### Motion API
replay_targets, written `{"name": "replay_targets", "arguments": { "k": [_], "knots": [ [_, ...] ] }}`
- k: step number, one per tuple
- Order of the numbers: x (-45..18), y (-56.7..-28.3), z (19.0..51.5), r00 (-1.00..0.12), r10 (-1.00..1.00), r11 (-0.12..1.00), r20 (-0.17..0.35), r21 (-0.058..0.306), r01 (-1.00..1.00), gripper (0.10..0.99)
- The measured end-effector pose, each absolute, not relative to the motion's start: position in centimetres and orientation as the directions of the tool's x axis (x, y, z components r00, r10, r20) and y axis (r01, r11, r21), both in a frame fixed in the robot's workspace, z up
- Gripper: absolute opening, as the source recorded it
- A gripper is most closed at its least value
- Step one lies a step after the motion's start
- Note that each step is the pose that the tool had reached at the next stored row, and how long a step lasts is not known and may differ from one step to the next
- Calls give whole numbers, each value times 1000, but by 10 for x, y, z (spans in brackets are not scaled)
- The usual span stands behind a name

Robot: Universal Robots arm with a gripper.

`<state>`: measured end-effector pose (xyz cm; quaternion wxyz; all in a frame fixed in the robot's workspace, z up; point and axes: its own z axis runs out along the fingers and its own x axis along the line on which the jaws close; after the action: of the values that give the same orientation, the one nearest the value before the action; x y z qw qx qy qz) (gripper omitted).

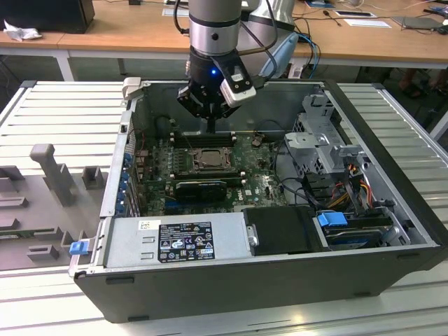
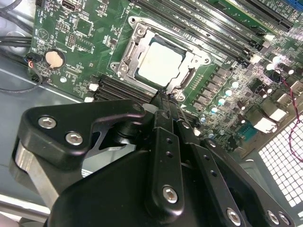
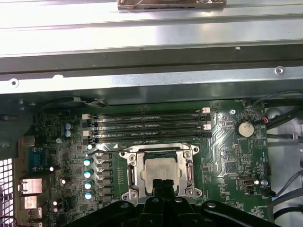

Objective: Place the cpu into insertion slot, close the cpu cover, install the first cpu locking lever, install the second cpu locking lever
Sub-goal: 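Install the first cpu locking lever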

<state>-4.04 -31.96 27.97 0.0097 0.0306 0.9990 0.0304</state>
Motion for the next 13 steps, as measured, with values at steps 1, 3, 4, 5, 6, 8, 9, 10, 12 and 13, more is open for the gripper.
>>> {"name": "replay_targets", "arguments": {
  "k": [1, 3, 4, 5, 6, 8, 9, 10, 12, 13],
  "knots": [
    [-41, -320, 280, -998, 62, 996, -17, 61, 61, 106],
    [-41, -320, 280, -998, 62, 996, -18, 61, 60, 106],
    [-42, -320, 280, -998, 62, 996, -17, 61, 61, 106],
    [-42, -320, 280, -998, 62, 996, -18, 61, 60, 106],
    [-43, -320, 280, -998, 62, 996, -17, 61, 61, 106],
    [-45, -320, 280, -998, 62, 996, -18, 61, 60, 106],
    [-49, -320, 279, -998, 61, 996, -17, 61, 60, 106],
    [-55, -320, 278, -998, 61, 996, -18, 63, 60, 106],
    [-59, -320, 274, -999, 43, 997, -17, 68, 41, 106],
    [-60, -320, 272, -999, 32, 997, -17, 69, 31, 106]
  ]
}}
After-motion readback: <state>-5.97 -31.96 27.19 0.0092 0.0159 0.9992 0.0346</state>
